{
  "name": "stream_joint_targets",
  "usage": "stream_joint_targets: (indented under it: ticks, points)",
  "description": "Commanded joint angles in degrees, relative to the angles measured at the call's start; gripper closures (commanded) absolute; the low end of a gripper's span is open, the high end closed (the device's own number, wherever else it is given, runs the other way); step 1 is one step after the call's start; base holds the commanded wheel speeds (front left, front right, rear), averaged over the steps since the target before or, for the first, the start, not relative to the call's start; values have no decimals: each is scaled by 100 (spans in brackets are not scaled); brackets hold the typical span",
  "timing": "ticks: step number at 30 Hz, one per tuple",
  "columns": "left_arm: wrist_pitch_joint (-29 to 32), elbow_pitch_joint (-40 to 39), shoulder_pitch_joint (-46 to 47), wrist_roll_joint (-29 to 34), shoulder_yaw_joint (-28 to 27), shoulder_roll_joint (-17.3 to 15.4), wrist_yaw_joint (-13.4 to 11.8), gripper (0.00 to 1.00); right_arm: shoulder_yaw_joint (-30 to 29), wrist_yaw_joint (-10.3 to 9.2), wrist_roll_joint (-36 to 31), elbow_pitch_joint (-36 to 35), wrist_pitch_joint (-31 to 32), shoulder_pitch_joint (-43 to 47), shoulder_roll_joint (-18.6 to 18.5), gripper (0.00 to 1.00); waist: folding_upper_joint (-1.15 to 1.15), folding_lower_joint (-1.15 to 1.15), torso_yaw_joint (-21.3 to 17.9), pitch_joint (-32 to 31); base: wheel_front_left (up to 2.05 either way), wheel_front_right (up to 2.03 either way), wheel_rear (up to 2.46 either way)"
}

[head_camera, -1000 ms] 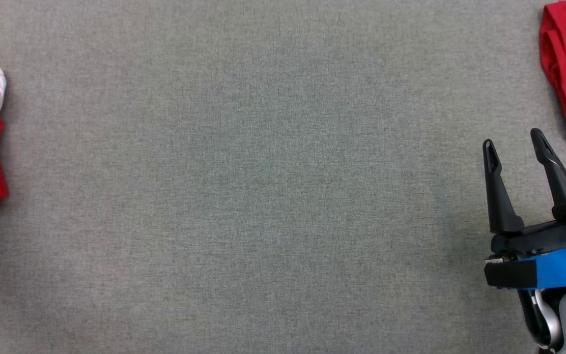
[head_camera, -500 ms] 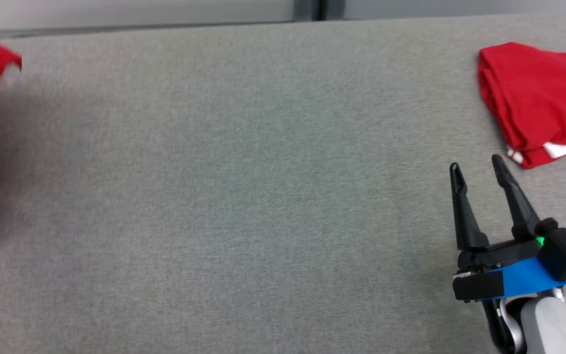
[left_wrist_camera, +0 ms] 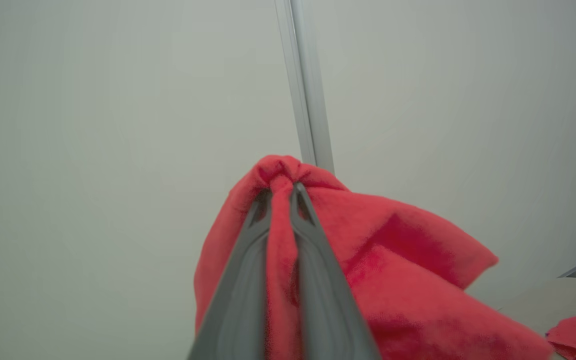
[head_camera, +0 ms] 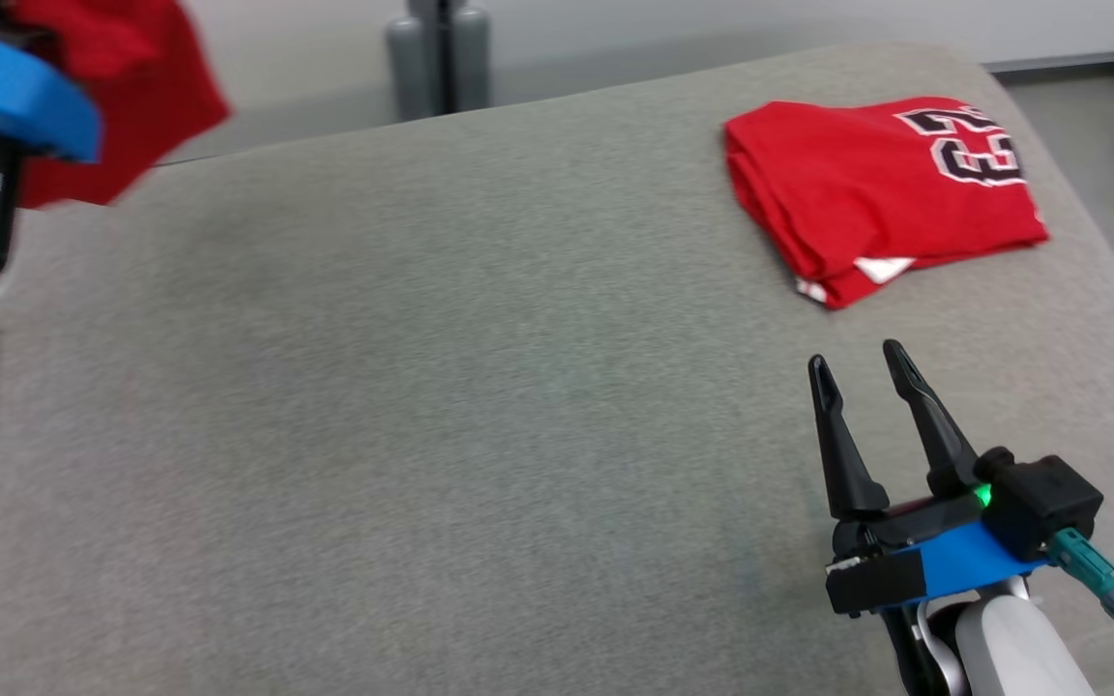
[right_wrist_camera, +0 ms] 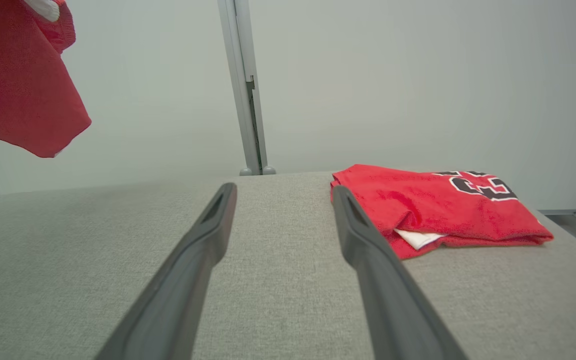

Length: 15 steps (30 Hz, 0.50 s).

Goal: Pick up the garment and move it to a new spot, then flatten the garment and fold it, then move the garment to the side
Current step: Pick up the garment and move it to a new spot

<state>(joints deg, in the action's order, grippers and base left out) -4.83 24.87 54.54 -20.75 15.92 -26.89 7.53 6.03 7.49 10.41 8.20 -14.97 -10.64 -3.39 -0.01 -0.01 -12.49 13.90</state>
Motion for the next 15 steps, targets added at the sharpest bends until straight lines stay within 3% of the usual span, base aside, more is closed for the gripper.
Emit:
stream_joint_targets:
  ticks: [1, 7, 15]
  points:
    - [63, -162, 31, -2, 103, 117, -16, 100, 30, 1, 75, 1, -23, -86, 14, 0, 1, 1, -194, -91, 0, 0, 0]
    - [167, -556, -319, -51, 480, 513, -25, 100, 197, 1, 175, 9, -26, -111, 42, 0, 1, 1, -511, -59, 0, 0, 0]
    - [-74, -220, -1308, -198, 883, 1025, -101, 100, 248, 1, 312, 33, -28, -89, 50, 0, 1, 1, -533, -45, 0, 0, 0]
